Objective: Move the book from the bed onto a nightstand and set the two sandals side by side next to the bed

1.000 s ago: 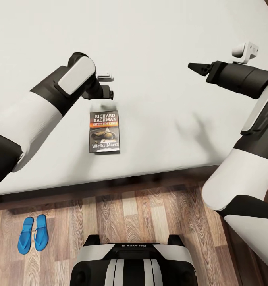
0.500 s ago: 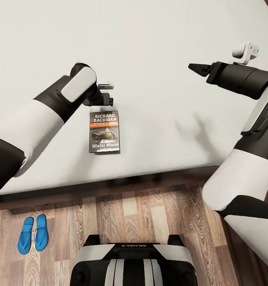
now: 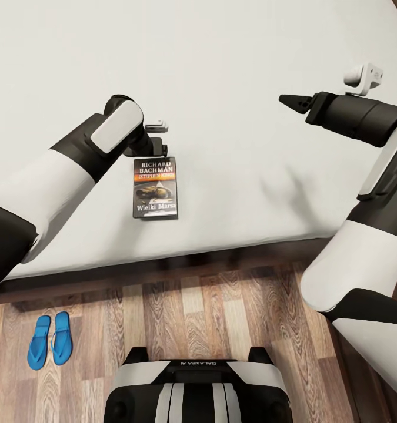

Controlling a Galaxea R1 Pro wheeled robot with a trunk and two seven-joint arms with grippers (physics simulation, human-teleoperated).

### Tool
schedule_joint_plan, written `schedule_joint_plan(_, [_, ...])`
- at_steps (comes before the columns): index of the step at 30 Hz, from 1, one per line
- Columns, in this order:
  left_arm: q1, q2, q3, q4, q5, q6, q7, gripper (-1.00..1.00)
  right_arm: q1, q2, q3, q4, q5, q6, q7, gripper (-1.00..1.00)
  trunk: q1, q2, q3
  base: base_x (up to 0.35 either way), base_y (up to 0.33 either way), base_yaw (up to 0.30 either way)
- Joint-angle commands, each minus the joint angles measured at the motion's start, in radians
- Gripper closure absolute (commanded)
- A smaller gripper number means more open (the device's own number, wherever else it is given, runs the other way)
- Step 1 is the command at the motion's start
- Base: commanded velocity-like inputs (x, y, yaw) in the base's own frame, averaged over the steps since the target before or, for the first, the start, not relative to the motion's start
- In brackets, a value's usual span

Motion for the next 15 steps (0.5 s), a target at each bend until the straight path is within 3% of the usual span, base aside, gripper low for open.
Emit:
schedule_joint_plan(1, [0.002,0.002,-0.007,0.01,0.022,0.011,0.007,-1.0,-0.001,0.001,-0.002,-0.001,0.01,0.005,0.01,-1.0,0.0,0.0,-0.001,-0.015,0.0,0.0])
schedule_joint_plan(7, [0.002,0.002,-0.006,0.01,0.022,0.011,0.007,-1.0,-0.002,0.002,-0.001,-0.001,0.01,0.005,0.01,-1.0,0.0,0.0,-0.001,-0.054,0.0,0.0])
schedule_joint_plan(15, [0.001,0.002,-0.004,0.01,0.023,0.012,0.008,-1.0,-0.002,0.002,0.0,-0.001,0.01,0.005,0.01,-1.0,0.0,0.0,-0.001,-0.262,0.0,0.0])
